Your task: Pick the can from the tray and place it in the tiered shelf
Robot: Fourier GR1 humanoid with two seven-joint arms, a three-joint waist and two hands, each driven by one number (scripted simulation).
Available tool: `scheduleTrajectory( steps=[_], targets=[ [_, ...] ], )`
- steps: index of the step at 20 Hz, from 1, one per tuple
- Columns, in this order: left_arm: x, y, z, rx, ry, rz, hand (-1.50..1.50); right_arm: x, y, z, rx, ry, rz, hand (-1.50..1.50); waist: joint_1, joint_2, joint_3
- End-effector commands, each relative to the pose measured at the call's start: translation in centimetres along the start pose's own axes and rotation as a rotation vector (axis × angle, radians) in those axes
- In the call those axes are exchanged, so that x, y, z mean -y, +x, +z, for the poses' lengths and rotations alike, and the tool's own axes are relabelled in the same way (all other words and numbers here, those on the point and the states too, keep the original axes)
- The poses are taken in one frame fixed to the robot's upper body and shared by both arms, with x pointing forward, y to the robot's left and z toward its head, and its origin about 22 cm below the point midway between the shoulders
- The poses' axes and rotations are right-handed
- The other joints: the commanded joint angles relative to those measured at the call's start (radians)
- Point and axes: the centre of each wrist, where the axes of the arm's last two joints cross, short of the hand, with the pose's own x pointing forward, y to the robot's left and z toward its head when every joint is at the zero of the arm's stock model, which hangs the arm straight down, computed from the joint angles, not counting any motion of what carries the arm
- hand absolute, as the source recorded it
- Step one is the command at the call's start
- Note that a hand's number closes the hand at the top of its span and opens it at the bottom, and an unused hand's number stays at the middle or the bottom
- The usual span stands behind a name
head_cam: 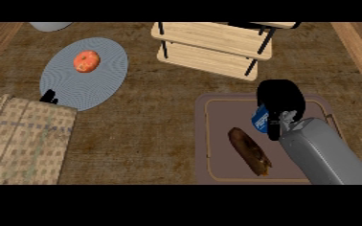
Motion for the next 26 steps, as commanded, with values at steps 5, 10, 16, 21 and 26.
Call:
scheduleTrajectory(
  steps=[5,10,16,21,26],
  targets=[
    [-0.4,-1.0,1.0,0.008,-0.013,-0.004,0.0,-1.2,0.5,0.5,0.011,-0.09,0.068,1.5,0.0,0.003,0.003],
    [-0.4,-0.8,1.3,-0.006,0.004,-0.005,0.0,2.6,-1.3,2.5,0.061,-0.201,0.031,1.5,-0.002,0.002,0.003],
    [-0.6,0.1,-0.4,0.013,-0.02,0.002,0.0,4.2,10.6,6.4,0.19,-0.326,-0.198,1.5,0.012,0.006,0.002],
    [1.5,0.5,-1.5,0.015,-0.032,-0.016,0.0,6.3,14.8,8.7,0.236,-0.42,-0.375,1.5,0.034,0.009,0.002],
    [-0.4,0.4,-0.7,-0.005,-0.027,-0.011,0.0,7.0,15.6,13.4,0.25,-0.452,-0.495,1.5,0.014,0.001,0.003]
  ],
)
